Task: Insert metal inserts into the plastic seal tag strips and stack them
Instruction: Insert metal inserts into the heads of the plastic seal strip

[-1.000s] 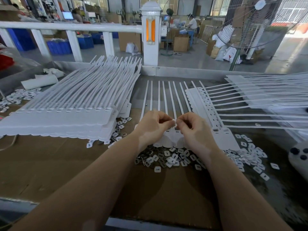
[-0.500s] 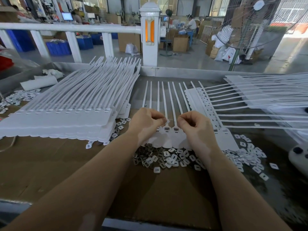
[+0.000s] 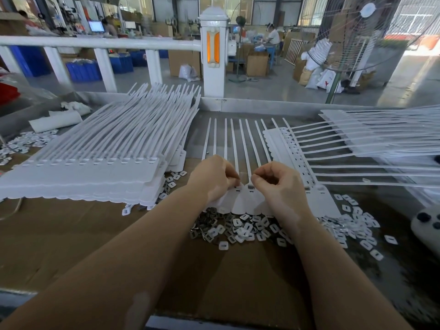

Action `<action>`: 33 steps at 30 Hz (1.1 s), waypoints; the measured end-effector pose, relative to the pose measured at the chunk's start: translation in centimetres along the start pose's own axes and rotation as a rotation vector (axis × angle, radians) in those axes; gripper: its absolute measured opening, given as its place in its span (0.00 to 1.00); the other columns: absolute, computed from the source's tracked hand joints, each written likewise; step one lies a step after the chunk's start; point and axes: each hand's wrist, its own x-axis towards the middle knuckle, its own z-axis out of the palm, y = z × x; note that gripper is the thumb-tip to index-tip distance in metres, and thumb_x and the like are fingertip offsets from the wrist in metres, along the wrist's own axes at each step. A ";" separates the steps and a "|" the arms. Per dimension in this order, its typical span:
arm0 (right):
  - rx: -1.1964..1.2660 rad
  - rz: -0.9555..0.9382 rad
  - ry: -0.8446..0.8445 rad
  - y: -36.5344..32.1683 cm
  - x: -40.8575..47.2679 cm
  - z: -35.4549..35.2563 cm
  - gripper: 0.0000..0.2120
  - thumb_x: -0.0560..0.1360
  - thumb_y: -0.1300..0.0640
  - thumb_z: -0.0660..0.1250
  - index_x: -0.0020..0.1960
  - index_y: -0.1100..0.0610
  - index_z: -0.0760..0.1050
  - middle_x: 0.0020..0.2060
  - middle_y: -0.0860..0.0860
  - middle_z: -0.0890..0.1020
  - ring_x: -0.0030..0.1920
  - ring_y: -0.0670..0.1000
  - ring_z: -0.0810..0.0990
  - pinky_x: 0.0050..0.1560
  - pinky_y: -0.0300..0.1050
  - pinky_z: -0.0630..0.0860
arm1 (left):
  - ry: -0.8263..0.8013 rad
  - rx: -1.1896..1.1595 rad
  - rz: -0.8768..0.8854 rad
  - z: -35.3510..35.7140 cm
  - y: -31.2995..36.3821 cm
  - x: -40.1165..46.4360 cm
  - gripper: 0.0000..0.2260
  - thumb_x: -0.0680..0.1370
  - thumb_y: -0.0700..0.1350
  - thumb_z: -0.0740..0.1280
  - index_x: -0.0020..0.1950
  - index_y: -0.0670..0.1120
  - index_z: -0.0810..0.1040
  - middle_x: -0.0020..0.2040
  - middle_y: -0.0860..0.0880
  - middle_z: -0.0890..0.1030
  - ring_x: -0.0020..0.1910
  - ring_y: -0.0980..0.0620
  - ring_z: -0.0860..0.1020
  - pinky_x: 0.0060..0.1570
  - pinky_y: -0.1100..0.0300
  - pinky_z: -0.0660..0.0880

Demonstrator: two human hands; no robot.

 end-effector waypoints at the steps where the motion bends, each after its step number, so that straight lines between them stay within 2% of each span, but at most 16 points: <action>1: -0.001 0.001 0.006 0.0 0.0 0.0 0.04 0.72 0.62 0.68 0.40 0.55 0.78 0.34 0.48 0.79 0.35 0.42 0.76 0.37 0.30 0.73 | 0.003 0.010 0.009 0.0 -0.1 0.0 0.04 0.74 0.43 0.70 0.47 0.48 0.83 0.44 0.53 0.83 0.44 0.56 0.78 0.47 0.63 0.71; 4: -0.003 0.001 0.039 0.0 0.0 0.0 0.04 0.73 0.62 0.69 0.40 0.55 0.78 0.34 0.47 0.79 0.35 0.41 0.76 0.37 0.28 0.72 | 0.002 0.038 0.037 0.0 -0.2 0.0 0.05 0.75 0.43 0.69 0.48 0.49 0.83 0.45 0.53 0.83 0.45 0.56 0.77 0.48 0.63 0.72; 12: -0.044 0.002 0.080 0.2 0.0 0.0 0.04 0.73 0.60 0.69 0.40 0.53 0.77 0.35 0.47 0.80 0.39 0.45 0.78 0.41 0.34 0.73 | 0.009 0.306 0.169 0.3 -0.1 -0.2 0.09 0.78 0.45 0.64 0.55 0.52 0.80 0.54 0.53 0.78 0.51 0.53 0.76 0.54 0.57 0.73; 15: -0.080 0.012 0.072 0.4 0.1 0.1 0.03 0.73 0.60 0.69 0.41 0.54 0.77 0.35 0.47 0.79 0.40 0.46 0.78 0.41 0.35 0.72 | 0.009 0.426 0.223 0.3 0.0 -0.3 0.10 0.80 0.46 0.61 0.57 0.53 0.79 0.54 0.53 0.77 0.51 0.52 0.76 0.52 0.53 0.74; 20: -0.138 0.006 0.049 0.7 0.2 0.2 0.02 0.73 0.60 0.68 0.42 0.55 0.77 0.36 0.46 0.78 0.41 0.47 0.77 0.45 0.40 0.73 | 0.030 0.532 0.270 0.3 0.2 -0.4 0.10 0.80 0.44 0.60 0.57 0.54 0.78 0.54 0.54 0.76 0.50 0.51 0.76 0.49 0.54 0.75; 25: -0.140 -0.007 0.047 0.6 0.2 0.2 0.03 0.73 0.60 0.68 0.41 0.54 0.76 0.35 0.45 0.78 0.40 0.46 0.76 0.42 0.37 0.72 | 0.015 0.555 0.270 0.4 0.3 -0.7 0.13 0.79 0.42 0.59 0.59 0.52 0.78 0.55 0.53 0.76 0.53 0.50 0.74 0.50 0.54 0.75; 30: -0.137 -0.009 0.040 0.5 0.1 0.1 0.03 0.73 0.60 0.68 0.41 0.54 0.76 0.35 0.45 0.78 0.39 0.44 0.77 0.41 0.35 0.72 | 0.020 0.561 0.261 0.7 -0.4 -1.3 0.14 0.79 0.48 0.57 0.60 0.49 0.76 0.54 0.50 0.76 0.53 0.49 0.73 0.43 0.58 0.68; 33: -0.133 -0.008 0.036 0.4 0.0 0.1 0.03 0.74 0.60 0.68 0.42 0.54 0.77 0.35 0.45 0.78 0.40 0.44 0.77 0.41 0.34 0.71 | 0.016 0.635 0.285 0.8 -0.2 -1.5 0.14 0.79 0.49 0.56 0.59 0.48 0.77 0.52 0.50 0.77 0.51 0.49 0.75 0.42 0.58 0.67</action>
